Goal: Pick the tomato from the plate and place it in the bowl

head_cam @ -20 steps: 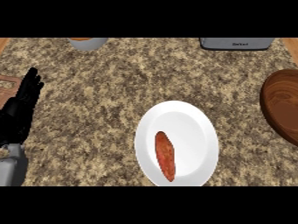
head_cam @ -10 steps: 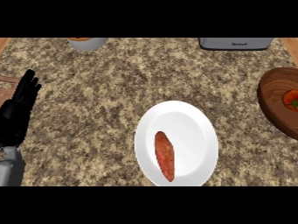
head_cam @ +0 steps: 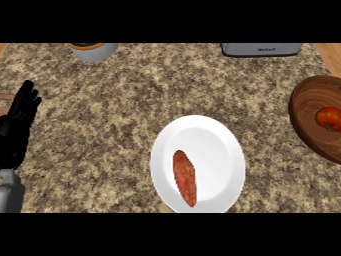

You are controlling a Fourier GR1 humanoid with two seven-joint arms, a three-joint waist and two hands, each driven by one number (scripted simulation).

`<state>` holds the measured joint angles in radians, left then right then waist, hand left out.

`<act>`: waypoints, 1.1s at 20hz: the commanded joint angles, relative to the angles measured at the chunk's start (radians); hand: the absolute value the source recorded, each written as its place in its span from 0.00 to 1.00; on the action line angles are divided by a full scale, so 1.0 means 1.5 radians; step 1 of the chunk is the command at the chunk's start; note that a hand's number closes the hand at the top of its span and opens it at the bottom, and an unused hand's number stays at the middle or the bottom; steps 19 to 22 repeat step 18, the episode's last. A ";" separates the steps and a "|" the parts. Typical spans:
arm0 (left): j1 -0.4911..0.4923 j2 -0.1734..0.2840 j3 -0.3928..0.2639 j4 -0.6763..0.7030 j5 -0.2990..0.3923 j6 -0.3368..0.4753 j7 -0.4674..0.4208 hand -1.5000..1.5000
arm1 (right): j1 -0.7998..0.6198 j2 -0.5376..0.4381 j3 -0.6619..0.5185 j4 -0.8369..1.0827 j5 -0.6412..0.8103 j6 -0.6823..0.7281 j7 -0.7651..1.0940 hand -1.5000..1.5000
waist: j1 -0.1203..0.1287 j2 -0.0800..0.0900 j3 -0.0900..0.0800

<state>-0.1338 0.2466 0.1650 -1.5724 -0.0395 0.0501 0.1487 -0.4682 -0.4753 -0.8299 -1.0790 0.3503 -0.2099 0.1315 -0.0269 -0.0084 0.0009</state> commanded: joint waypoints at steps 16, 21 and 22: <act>-0.007 -0.011 -0.005 -0.013 -0.009 -0.002 0.018 0.50 | 0.407 0.058 -0.257 -0.275 -0.418 0.359 -0.030 0.00 | 0.010 0.003 -0.001; -0.026 0.002 0.013 0.010 0.011 -0.025 -0.003 0.50 | 0.376 0.028 -0.234 -0.202 -0.407 0.344 -0.071 0.00 | 0.015 0.005 -0.001; -0.026 0.002 0.013 0.010 0.011 -0.025 -0.003 0.50 | 0.376 0.028 -0.234 -0.202 -0.407 0.344 -0.071 0.00 | 0.015 0.005 -0.001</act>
